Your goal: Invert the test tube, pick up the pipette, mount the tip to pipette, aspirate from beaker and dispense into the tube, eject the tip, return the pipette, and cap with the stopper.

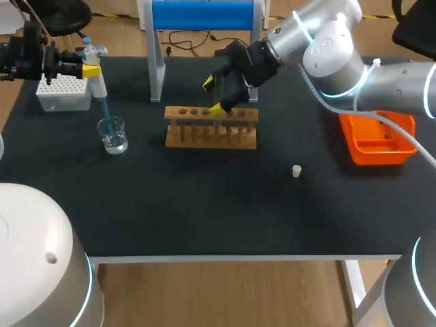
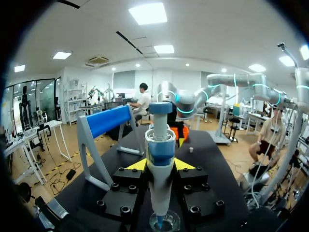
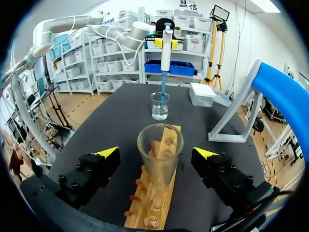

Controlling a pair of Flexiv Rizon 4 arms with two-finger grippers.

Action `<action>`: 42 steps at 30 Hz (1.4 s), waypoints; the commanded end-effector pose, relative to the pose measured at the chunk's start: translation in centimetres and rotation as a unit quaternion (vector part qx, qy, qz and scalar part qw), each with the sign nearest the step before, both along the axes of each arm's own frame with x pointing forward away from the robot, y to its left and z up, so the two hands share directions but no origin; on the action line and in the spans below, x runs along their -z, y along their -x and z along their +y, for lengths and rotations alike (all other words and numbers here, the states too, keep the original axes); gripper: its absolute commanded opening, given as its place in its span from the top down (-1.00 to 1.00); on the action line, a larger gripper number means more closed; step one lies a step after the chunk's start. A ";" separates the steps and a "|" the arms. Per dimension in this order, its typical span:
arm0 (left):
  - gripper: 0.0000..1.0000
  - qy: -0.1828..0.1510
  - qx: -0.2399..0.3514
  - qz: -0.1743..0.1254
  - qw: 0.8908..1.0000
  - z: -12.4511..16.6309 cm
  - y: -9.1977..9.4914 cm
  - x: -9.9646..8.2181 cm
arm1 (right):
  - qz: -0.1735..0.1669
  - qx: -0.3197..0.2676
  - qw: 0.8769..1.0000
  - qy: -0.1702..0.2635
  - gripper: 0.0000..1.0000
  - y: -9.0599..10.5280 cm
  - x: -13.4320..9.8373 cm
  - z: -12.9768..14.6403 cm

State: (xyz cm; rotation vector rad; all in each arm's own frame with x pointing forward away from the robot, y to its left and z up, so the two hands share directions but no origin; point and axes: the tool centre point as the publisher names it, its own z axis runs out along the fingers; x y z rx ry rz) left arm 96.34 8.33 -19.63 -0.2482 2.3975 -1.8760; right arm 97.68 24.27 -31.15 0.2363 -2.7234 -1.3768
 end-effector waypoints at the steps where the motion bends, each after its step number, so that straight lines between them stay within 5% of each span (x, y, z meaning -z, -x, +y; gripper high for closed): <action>1: 1.00 -0.001 0.000 0.000 1.000 0.0 0.0 -0.1 | 0.000 0.001 1.000 0.002 -1.00 0.1 -0.2 -0.1; 13: 1.00 -0.010 0.000 -0.004 1.000 -0.5 0.1 -1.2 | 0.000 0.001 1.000 0.002 -1.00 0.1 -0.2 -0.1; 42: 1.00 -0.052 -0.020 -0.051 0.997 -2.1 1.6 -10.2 | 0.000 0.001 1.000 0.002 -1.00 0.1 -0.2 -0.1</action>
